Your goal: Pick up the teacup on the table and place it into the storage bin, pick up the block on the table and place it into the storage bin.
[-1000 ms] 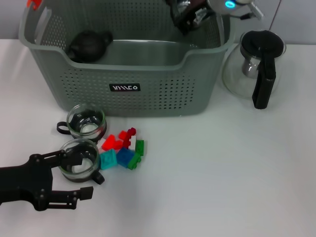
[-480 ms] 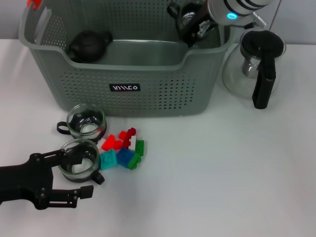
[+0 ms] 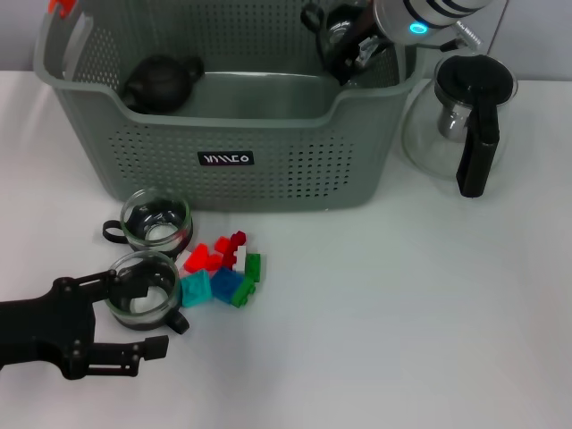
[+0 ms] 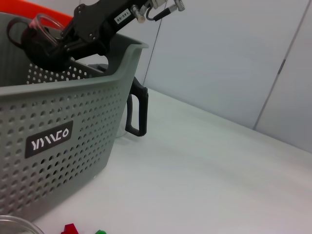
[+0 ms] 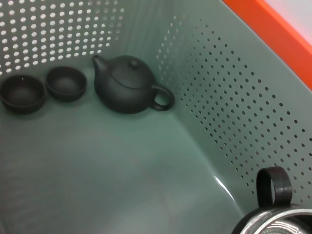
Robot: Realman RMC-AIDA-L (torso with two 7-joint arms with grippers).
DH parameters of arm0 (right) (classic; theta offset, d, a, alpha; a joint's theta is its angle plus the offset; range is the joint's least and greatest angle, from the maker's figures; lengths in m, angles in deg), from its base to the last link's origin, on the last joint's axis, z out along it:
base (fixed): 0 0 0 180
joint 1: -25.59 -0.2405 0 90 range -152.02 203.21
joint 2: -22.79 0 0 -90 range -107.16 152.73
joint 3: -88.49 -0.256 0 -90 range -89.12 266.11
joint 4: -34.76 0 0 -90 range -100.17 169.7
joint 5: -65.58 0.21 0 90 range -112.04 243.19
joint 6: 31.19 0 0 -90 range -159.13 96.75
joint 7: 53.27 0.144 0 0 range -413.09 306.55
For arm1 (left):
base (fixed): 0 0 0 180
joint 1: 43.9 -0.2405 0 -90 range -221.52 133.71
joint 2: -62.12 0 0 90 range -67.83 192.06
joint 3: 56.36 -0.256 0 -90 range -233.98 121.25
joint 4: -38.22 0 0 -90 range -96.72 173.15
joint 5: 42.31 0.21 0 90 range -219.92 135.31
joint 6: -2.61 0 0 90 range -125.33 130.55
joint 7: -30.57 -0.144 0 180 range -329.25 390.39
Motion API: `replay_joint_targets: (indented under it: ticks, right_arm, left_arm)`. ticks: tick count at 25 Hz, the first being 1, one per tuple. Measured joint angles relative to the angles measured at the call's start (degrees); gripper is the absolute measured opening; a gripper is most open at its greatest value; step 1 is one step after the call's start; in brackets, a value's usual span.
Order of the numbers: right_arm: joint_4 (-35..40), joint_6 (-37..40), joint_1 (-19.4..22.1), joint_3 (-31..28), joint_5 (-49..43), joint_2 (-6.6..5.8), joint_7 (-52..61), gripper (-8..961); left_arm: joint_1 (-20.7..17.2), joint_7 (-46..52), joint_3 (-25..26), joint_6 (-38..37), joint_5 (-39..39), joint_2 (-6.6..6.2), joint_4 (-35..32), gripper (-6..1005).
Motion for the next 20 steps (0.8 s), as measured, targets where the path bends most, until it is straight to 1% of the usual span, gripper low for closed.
replay_joint_targets:
  ticks: [4,10,15,18,20]
  right_arm:
    - [0.1,0.3,0.0,0.4,0.0,0.05,0.0,56]
    - [1.4,1.0,-0.1,1.1,0.0,0.11,0.0,215]
    - [4.6,2.2,0.8,1.1,0.3,0.12,0.0,436]
    - [8.0,3.3,1.9,1.0,1.1,0.24,0.0,496]
    - [11.6,4.5,3.3,1.0,3.3,0.26,-0.3,536]
  left_arm:
    - [0.0,0.0,0.0,0.0,0.0,0.00,0.3,919]
    - [-0.1,0.0,0.0,0.0,0.0,0.02,0.3,919]
    - [-0.2,0.0,0.0,0.0,0.0,0.08,0.3,918]
    - [-0.4,0.0,0.1,0.0,0.0,0.12,0.2,918]
    - [-0.4,0.0,0.1,0.0,0.0,0.17,0.1,918]
